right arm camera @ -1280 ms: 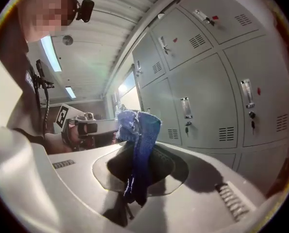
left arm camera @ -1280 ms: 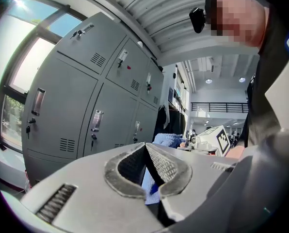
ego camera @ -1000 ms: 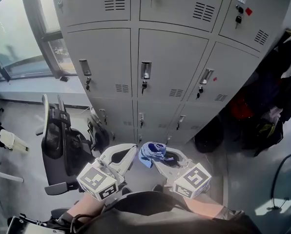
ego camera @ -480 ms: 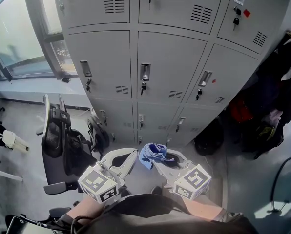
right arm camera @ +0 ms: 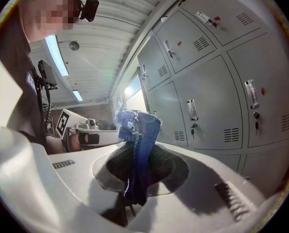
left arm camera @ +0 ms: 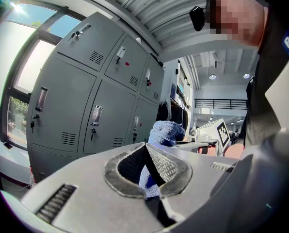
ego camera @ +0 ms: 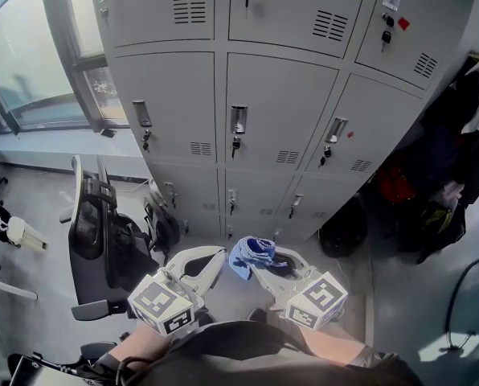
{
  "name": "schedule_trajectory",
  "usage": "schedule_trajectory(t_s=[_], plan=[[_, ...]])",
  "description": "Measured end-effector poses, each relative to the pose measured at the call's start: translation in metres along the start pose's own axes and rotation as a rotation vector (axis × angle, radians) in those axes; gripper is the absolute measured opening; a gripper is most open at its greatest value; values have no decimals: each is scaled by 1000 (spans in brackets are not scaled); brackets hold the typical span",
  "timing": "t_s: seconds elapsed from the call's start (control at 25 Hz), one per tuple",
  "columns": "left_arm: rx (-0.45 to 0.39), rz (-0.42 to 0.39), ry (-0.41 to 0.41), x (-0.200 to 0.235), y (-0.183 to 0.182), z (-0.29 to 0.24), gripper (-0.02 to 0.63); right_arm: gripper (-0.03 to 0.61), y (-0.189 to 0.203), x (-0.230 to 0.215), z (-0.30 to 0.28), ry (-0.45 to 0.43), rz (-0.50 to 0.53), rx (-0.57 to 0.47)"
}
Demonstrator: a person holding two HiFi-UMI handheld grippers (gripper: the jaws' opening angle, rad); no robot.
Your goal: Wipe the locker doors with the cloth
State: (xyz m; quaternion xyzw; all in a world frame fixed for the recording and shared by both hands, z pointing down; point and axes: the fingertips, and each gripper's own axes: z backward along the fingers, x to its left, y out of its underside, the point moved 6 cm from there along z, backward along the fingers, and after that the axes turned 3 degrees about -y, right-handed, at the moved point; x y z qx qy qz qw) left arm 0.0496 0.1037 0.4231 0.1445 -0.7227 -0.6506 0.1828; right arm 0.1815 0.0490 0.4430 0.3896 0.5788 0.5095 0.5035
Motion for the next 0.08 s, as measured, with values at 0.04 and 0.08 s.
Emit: schedule_trajectory(t_s=[0.04,0.08], plan=[[0,-1,0,0,0,0,0,54,0,0,0,1,-1,-1],[1,-2,0,0,0,1,0,54,1,0,0,2,-2,-1]])
